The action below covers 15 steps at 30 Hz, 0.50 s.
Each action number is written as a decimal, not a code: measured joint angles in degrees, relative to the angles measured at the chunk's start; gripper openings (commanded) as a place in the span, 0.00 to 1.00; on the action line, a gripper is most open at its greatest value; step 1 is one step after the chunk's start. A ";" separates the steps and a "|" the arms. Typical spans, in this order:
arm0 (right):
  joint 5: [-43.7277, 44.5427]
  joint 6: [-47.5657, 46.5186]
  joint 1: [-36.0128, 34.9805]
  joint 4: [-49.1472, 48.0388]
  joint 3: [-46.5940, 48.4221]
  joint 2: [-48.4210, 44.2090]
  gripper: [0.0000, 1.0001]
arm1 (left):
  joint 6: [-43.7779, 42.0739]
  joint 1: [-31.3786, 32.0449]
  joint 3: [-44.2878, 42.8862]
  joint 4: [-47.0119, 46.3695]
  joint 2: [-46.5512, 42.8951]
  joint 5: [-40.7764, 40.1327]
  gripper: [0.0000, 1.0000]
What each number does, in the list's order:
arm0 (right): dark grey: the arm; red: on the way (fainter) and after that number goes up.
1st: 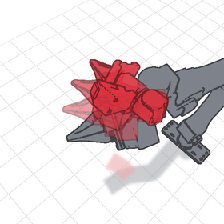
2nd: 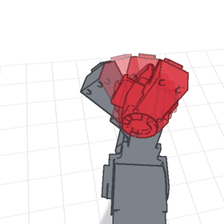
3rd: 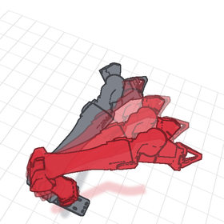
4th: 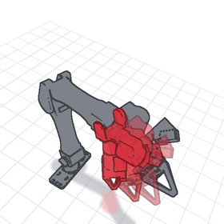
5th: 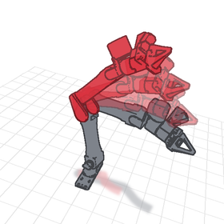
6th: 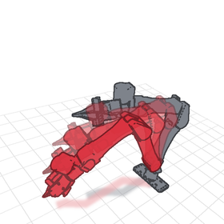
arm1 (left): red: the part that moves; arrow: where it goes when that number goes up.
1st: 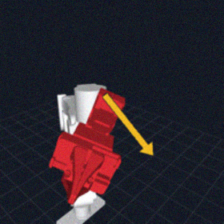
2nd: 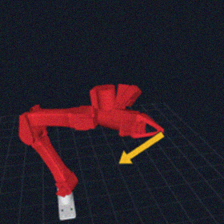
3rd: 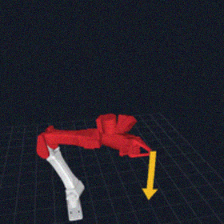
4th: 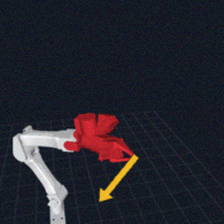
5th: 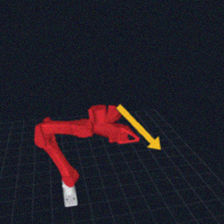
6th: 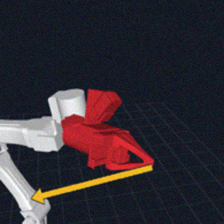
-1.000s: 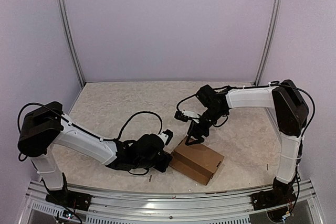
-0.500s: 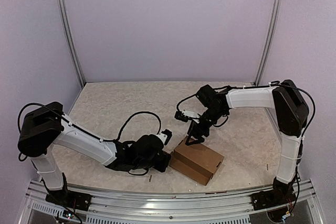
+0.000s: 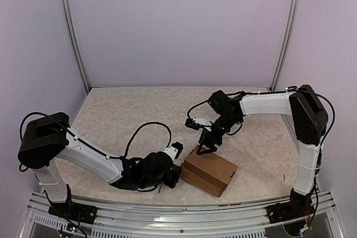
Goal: Fold the paper box
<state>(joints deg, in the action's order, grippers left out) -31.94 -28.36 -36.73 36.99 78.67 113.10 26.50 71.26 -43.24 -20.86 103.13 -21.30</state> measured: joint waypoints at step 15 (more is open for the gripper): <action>0.04 -0.15 0.00 0.13 0.00 0.02 0.74 | -1.97 0.20 -1.33 0.83 1.25 -0.52 0.00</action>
<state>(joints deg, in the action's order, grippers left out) -31.90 -28.51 -36.73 37.12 78.67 113.12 24.53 71.46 -44.58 -20.03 104.38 -21.82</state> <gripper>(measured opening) 0.744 0.010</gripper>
